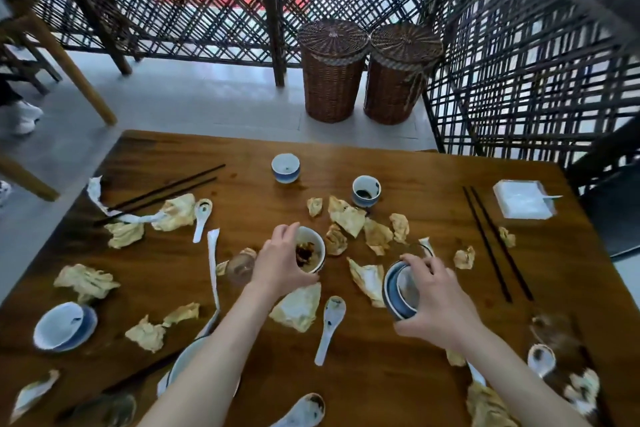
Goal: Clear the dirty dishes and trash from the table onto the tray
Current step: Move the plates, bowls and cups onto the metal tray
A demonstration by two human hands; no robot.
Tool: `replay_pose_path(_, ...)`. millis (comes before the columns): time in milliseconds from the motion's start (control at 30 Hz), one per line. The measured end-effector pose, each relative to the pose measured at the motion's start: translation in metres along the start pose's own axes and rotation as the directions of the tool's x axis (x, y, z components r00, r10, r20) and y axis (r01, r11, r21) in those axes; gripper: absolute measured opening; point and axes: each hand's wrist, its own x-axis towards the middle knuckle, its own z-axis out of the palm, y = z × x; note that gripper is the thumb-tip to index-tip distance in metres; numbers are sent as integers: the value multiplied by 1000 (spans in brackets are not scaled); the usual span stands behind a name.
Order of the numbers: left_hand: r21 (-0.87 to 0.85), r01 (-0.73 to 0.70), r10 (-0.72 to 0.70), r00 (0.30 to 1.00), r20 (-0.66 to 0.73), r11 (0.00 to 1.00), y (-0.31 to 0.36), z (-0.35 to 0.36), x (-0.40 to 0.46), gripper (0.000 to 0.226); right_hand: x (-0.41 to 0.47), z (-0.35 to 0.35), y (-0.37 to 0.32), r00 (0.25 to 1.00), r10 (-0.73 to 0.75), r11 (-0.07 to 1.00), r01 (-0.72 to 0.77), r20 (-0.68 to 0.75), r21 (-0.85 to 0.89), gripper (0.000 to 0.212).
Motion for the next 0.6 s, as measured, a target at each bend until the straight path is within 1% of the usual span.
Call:
replay_pose_path(233, -37, -36, 36, 999, 4, 999, -4, 10, 10, 109, -4, -4, -3, 998, 68, 998, -68, -19, -1, 111)
replay_pose_path(367, 61, 17, -20, 998, 62, 998, -2, 14, 15, 120, -6, -7, -5, 998, 65, 998, -65, -13, 6, 109)
replay_pose_path(433, 85, 46, -54, 995, 87, 995, 1, 17, 16, 125, -7, -8, -5, 998, 66, 998, -66, -9, 2, 107)
replay_pose_path(600, 68, 29, -32, 999, 37, 997, -2, 25, 17, 121, -12, -11, 0, 995, 94, 996, -94, 19, -3, 108)
